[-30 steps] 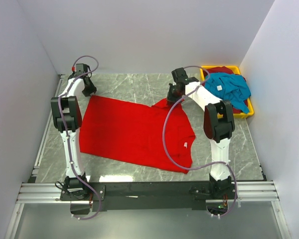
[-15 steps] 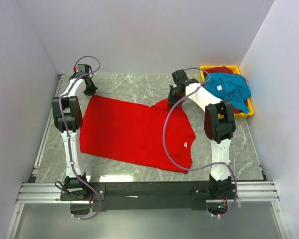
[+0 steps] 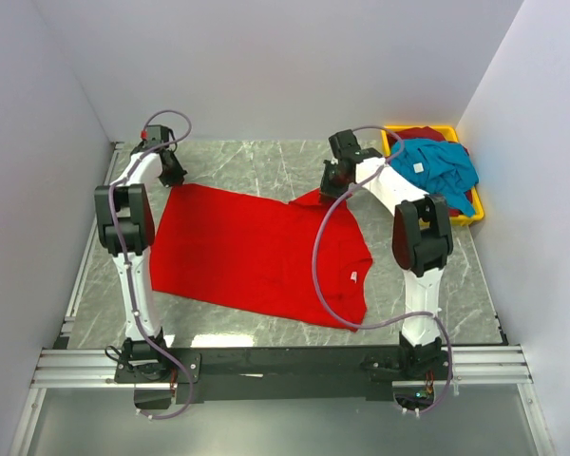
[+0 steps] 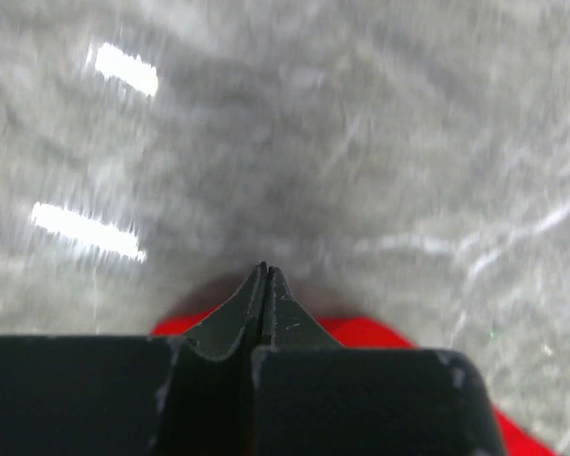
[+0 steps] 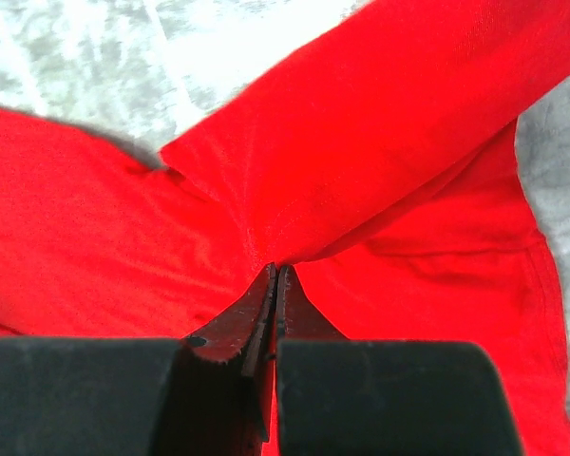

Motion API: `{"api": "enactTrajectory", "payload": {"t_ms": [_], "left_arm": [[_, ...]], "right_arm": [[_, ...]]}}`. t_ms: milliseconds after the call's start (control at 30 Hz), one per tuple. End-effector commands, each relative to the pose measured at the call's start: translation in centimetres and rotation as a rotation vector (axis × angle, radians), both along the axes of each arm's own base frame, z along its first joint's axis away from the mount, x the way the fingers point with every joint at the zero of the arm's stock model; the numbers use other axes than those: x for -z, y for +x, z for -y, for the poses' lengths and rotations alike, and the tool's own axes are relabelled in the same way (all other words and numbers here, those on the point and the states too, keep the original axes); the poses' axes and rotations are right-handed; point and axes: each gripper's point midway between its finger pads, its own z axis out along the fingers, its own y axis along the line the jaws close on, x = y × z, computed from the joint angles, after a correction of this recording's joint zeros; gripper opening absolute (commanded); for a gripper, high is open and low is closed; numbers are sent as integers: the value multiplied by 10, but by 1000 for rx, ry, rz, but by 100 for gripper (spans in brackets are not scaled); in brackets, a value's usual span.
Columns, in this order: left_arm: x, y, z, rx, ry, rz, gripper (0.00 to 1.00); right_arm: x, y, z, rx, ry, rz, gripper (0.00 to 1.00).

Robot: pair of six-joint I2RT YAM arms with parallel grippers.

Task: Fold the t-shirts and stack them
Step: Fold the tshirt

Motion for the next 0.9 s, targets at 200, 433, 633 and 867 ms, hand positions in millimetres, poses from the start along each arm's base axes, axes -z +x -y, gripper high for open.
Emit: {"api": "enactTrajectory", "payload": {"t_ms": [200,433,633,867], "left_arm": [[-59,-20,2,12,1,106,0],[-63,-32,0,9,0,107,0],[-65,-45,-1,7,10,111,0],[-54,-52,-5,-1,27,86,1]], "right_arm": [[-43,-32,-4,-27,-4,47,0],[-36,-56,-7,-46,-17,19,0],[-34,-71,-10,-54,-21,15,0],[-29,-82,-16,-65,-15,8,0]]}}
